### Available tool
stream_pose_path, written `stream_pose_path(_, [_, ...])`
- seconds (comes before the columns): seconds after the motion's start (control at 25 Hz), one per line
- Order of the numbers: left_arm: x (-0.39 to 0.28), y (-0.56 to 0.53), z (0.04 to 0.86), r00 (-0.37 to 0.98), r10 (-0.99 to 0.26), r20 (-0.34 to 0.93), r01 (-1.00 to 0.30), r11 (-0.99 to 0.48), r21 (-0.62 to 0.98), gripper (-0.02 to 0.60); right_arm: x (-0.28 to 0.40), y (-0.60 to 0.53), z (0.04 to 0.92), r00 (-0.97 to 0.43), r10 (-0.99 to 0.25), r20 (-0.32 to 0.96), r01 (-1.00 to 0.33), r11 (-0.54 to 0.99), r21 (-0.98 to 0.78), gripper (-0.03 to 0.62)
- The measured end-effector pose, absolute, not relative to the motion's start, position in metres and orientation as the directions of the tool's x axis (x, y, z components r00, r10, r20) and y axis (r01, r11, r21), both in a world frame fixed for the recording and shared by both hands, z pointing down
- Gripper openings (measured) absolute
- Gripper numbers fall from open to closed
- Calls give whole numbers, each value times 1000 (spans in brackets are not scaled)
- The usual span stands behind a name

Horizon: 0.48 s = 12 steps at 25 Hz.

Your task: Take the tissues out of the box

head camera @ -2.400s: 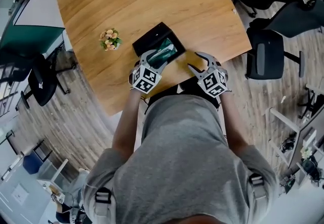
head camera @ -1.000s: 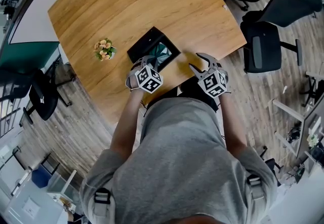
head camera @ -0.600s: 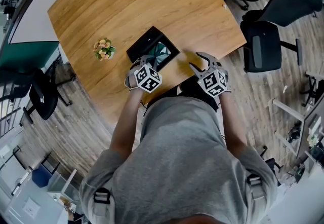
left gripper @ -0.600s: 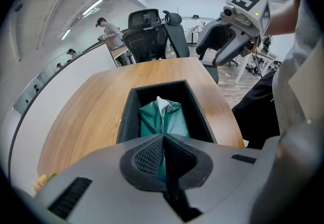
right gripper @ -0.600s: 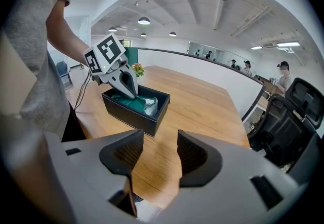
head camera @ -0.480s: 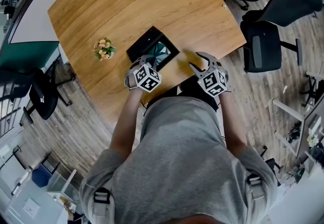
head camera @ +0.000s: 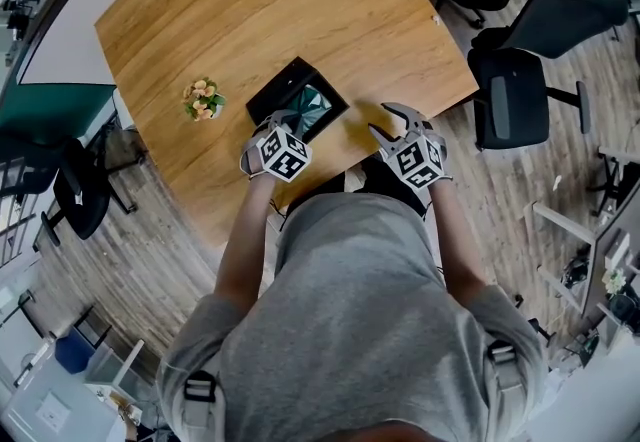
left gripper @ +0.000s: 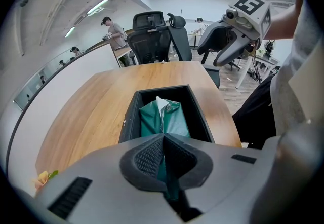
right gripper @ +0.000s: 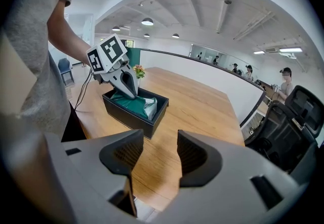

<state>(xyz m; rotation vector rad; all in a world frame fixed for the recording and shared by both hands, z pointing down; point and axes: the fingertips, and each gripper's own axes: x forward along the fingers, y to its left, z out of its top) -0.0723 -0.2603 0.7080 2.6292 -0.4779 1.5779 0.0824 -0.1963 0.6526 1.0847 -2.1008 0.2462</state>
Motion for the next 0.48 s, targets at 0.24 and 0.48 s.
stream_pose_path(0.24, [-70, -261, 700, 433, -267, 861, -297, -944, -143, 18, 80, -198, 647, -383, -612, 691, -739, 653, 169, 216])
stream_pose_path(0.48, [-69, -261, 693, 418, -284, 863, -306, -938, -161, 18, 84, -197, 644, -393, -613, 686, -729, 662, 174, 216])
